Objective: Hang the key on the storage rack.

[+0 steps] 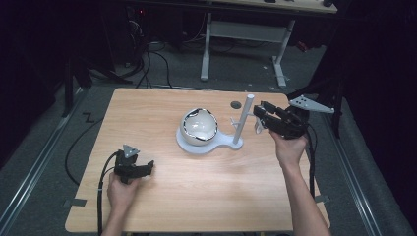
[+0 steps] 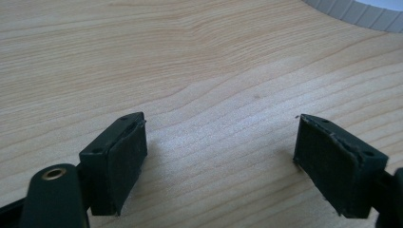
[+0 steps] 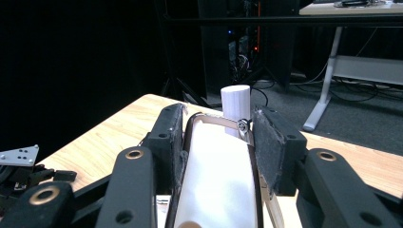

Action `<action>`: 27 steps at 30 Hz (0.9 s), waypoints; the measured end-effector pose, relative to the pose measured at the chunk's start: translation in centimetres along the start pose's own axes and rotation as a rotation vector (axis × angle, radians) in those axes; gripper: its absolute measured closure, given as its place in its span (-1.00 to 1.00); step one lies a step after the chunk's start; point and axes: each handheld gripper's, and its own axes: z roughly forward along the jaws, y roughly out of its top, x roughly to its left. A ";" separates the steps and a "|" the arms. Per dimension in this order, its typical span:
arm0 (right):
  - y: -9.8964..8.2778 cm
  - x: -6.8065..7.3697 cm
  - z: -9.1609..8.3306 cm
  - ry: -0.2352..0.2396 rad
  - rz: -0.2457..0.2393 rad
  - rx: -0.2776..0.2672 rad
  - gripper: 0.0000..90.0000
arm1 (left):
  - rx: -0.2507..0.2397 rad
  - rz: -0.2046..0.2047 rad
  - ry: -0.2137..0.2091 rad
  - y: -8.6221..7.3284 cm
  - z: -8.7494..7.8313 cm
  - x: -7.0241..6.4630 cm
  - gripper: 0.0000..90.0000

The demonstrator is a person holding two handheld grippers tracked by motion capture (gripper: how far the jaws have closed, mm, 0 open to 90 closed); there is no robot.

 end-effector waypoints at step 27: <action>-0.1 0.7 -0.1 0.010 0.003 -0.003 0.23 | 0.001 0.001 0.001 0.0 0.0 0.0 -0.58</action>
